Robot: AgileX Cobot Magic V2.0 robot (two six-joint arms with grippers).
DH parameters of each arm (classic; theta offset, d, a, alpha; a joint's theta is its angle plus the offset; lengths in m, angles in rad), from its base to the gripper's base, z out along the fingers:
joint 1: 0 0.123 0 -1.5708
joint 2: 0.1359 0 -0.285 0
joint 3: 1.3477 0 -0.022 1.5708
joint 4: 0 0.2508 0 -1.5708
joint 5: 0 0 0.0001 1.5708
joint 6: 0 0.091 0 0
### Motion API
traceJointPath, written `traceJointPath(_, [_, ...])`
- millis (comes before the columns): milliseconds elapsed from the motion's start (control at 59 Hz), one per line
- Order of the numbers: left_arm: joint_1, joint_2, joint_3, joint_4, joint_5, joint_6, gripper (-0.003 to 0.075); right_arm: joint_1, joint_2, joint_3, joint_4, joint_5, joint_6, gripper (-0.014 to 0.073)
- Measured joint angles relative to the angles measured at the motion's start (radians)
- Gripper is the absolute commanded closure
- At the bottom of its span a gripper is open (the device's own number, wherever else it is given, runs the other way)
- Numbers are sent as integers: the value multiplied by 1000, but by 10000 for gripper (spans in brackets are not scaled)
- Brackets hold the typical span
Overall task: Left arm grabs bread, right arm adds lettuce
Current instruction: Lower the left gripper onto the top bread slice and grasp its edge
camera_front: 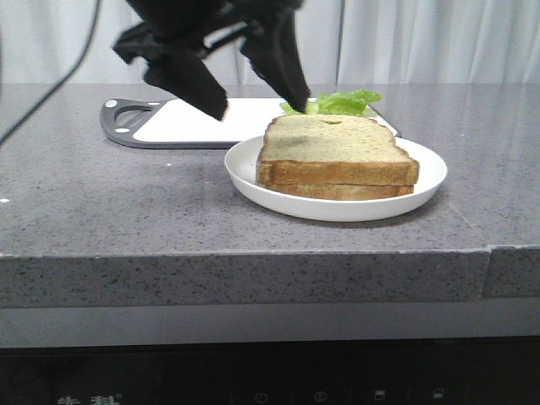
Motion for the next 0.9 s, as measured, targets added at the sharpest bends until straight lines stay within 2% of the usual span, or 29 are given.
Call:
traceJointPath(220, [-8, 65, -20, -5, 0, 0, 190, 0, 0, 0, -2, 0, 0, 57])
traceJointPath(305, [-8, 65, -21, -5, 0, 0, 223, 0, 0, 0, -2, 0, 0, 57])
traceJointPath(407, [-8, 65, -23, -5, 0, 0, 318, 0, 0, 0, -3, 0, 0, 57])
traceJointPath(746, [-11, 65, -27, -5, -4, 0, 730, 0, 0, -2, -3, 0, 0, 57])
traceJointPath(898, [-9, 65, -27, 6, -6, 0, 741, 0, 0, -2, -3, 0, 0, 57])
